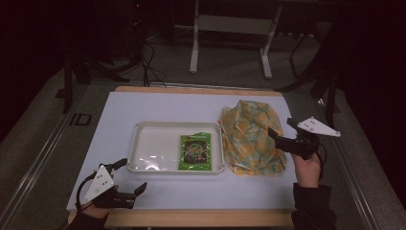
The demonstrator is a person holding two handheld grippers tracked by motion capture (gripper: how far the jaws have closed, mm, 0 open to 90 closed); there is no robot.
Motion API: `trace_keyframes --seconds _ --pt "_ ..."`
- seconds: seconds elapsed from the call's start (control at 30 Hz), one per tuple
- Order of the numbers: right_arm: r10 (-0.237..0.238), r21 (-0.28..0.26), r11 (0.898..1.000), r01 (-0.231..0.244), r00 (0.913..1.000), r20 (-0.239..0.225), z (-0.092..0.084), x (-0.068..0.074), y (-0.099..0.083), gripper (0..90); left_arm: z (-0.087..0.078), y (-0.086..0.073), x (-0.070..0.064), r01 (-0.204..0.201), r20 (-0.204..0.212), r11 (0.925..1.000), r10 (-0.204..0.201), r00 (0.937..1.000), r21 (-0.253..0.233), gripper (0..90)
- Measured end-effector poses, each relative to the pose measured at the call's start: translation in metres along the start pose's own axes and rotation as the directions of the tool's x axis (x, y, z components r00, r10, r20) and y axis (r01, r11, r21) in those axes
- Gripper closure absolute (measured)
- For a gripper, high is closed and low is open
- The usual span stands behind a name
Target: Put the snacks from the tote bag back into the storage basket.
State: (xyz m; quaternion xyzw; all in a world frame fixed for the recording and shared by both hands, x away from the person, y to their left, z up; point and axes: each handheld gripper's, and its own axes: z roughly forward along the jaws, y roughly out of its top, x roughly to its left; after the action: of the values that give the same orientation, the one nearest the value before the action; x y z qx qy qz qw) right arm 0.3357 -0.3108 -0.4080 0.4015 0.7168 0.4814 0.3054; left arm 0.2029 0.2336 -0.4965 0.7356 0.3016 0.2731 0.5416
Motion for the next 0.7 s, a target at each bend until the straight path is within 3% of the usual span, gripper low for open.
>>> trace_keyframes --seconds 0.37,0.7 --pt "0.020 0.011 1.000 -0.021 0.9960 0.087 -0.022 -0.015 -0.031 17.0 0.000 0.000 0.000 0.000 0.000 1.0000 0.000 1.0000 0.001 1.4" --pt "0.044 0.004 0.999 -0.045 0.9914 0.123 -0.036 -0.014 -0.058 17.0 0.001 0.000 0.000 -0.001 0.000 1.0000 0.001 1.0000 0.006 1.4"
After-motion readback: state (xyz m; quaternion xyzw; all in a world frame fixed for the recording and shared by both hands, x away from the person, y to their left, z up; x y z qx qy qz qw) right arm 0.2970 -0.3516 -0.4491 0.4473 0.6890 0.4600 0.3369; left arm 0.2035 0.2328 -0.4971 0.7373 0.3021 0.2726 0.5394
